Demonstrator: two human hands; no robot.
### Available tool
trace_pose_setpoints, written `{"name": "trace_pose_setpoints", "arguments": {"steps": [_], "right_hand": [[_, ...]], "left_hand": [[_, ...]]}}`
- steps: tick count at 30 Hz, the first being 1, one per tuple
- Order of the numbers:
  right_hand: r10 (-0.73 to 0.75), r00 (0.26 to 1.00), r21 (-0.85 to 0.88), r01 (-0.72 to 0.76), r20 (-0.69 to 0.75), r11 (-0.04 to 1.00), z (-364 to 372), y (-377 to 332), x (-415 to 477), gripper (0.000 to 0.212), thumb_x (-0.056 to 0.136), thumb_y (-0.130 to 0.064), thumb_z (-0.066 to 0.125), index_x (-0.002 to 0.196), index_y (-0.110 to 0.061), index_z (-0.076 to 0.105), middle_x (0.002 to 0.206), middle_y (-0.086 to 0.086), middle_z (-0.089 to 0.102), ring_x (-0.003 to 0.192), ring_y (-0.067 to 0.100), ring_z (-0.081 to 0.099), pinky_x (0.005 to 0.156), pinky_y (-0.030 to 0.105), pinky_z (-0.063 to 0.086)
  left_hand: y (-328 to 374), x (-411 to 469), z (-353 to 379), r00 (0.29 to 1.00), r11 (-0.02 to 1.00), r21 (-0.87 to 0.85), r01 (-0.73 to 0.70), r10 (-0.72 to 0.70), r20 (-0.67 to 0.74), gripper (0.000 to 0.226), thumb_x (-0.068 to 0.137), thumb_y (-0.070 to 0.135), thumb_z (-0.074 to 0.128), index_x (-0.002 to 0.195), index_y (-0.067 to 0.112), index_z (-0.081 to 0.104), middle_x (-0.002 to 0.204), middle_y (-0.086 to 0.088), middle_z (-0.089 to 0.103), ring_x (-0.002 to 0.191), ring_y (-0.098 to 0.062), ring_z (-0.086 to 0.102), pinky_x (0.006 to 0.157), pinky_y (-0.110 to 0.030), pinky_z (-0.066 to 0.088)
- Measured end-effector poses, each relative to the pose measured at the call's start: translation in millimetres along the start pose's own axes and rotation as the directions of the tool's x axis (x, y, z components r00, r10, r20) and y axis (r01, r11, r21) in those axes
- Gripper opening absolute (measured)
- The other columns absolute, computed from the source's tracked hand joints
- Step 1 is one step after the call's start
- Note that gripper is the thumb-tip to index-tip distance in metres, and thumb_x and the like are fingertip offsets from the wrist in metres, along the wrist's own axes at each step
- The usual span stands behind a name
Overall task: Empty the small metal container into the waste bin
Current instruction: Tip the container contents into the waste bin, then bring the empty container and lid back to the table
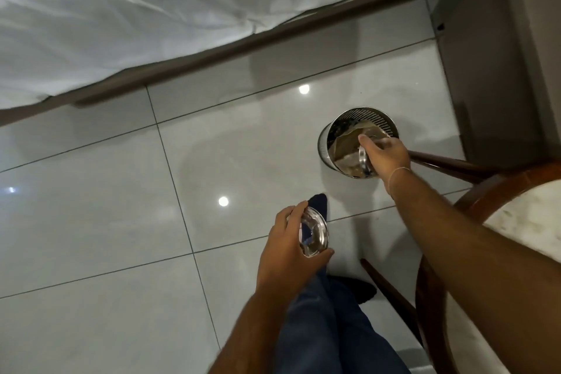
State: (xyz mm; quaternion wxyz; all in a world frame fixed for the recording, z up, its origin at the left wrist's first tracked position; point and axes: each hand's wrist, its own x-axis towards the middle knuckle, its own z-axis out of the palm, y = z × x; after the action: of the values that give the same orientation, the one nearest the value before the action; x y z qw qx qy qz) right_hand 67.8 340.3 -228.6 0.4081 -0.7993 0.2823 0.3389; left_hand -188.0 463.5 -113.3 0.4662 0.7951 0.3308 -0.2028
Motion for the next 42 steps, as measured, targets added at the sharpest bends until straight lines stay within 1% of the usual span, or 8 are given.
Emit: {"name": "trace_pose_setpoints", "arguments": {"steps": [3,7,12,29,32,35,39,42], "right_hand": [[-0.147,0.987,-0.053,0.143,-0.07,0.988,-1.8,-0.2,-6.5,0.053,0.076,-0.055,0.088,0.113,-0.024,0.067,0.099,-0.009,0.072,0.097,0.02,0.072,0.065,0.019,0.051],[-0.341,0.94,-0.316,0.315,-0.027,0.895,-9.1,3.4,-5.2,0.072,0.076,-0.06,0.086,0.133,-0.021,0.064,0.127,0.009,0.072,0.116,0.031,0.069,0.103,0.046,0.059],[-0.472,0.881,-0.399,0.44,0.02,0.804,-9.3,7.0,-19.4,0.066,0.077,-0.051,0.089,0.133,-0.025,0.064,0.131,0.011,0.067,0.115,0.034,0.069,0.098,0.049,0.061],[-0.505,0.855,-0.541,0.481,0.116,0.69,7.0,-6.7,-21.2,0.074,0.08,-0.05,0.086,0.144,-0.025,0.058,0.146,0.007,0.061,0.133,0.031,0.056,0.098,0.045,0.056],[-0.398,0.917,-0.377,0.362,-0.019,0.852,-20.3,-3.2,-8.2,0.063,0.078,-0.047,0.088,0.133,-0.027,0.067,0.136,0.006,0.067,0.125,0.027,0.063,0.1,0.044,0.058],[-0.183,0.983,0.105,0.181,0.008,0.978,-31.7,-7.6,-18.4,0.028,0.079,-0.044,0.088,0.1,-0.03,0.075,0.109,-0.002,0.08,0.103,0.02,0.076,0.084,0.037,0.064],[-0.058,0.892,0.687,-0.303,0.449,0.661,-97.2,1.8,-41.1,0.048,0.096,-0.055,0.067,0.126,-0.018,0.077,0.132,0.014,0.077,0.112,0.028,0.077,0.087,0.046,0.065],[-0.127,0.87,0.792,-0.361,0.476,0.493,-147.3,25.1,-59.8,0.065,0.093,-0.063,0.064,0.138,-0.016,0.071,0.144,0.018,0.07,0.133,0.038,0.066,0.092,0.052,0.063]], "left_hand": [[-3.1,-1.7,-0.3,1.0,1.0,-0.013,0.003,-0.003,-0.008,0.096,0.08,0.056,0.085,0.156,0.048,0.027,0.163,0.01,0.036,0.145,-0.013,0.043,0.109,-0.021,0.038],[-2.7,-4.1,-1.4,1.0,1.0,-0.019,-0.005,0.005,-0.022,0.095,0.081,0.054,0.086,0.157,0.045,0.029,0.163,0.011,0.036,0.145,-0.01,0.042,0.109,-0.02,0.036],[-0.4,-3.6,-0.5,1.0,1.0,-0.004,-0.001,0.001,-0.028,0.094,0.08,0.057,0.086,0.155,0.046,0.03,0.163,0.012,0.037,0.145,-0.007,0.041,0.109,-0.016,0.033],[-2.7,7.6,-1.0,0.998,1.0,0.024,-0.005,0.006,-0.061,0.1,0.076,0.056,0.091,0.157,0.048,0.032,0.147,0.028,0.04,0.129,0.001,0.051,0.087,0.003,0.038],[15.7,22.7,8.8,0.997,0.996,0.044,-0.077,0.078,-0.023,0.099,0.076,0.051,0.092,0.156,0.047,0.034,0.147,0.026,0.042,0.13,-0.001,0.052,0.095,-0.006,0.04],[25.2,22.2,13.5,0.995,0.996,0.032,-0.079,0.081,-0.058,0.099,0.074,0.05,0.093,0.155,0.045,0.037,0.141,0.032,0.043,0.128,0.004,0.053,0.101,-0.021,0.05],[73.4,28.4,12.6,0.985,0.986,-0.013,-0.167,0.166,-0.053,0.099,0.07,0.066,0.085,0.155,0.048,0.037,0.147,0.028,0.044,0.129,0.017,0.046,0.1,-0.009,0.043],[122.6,34.7,22.5,0.96,0.959,-0.055,-0.279,0.278,-0.018,0.098,0.072,0.063,0.088,0.155,0.047,0.039,0.147,0.026,0.046,0.131,0.012,0.049,0.098,-0.003,0.042]]}}
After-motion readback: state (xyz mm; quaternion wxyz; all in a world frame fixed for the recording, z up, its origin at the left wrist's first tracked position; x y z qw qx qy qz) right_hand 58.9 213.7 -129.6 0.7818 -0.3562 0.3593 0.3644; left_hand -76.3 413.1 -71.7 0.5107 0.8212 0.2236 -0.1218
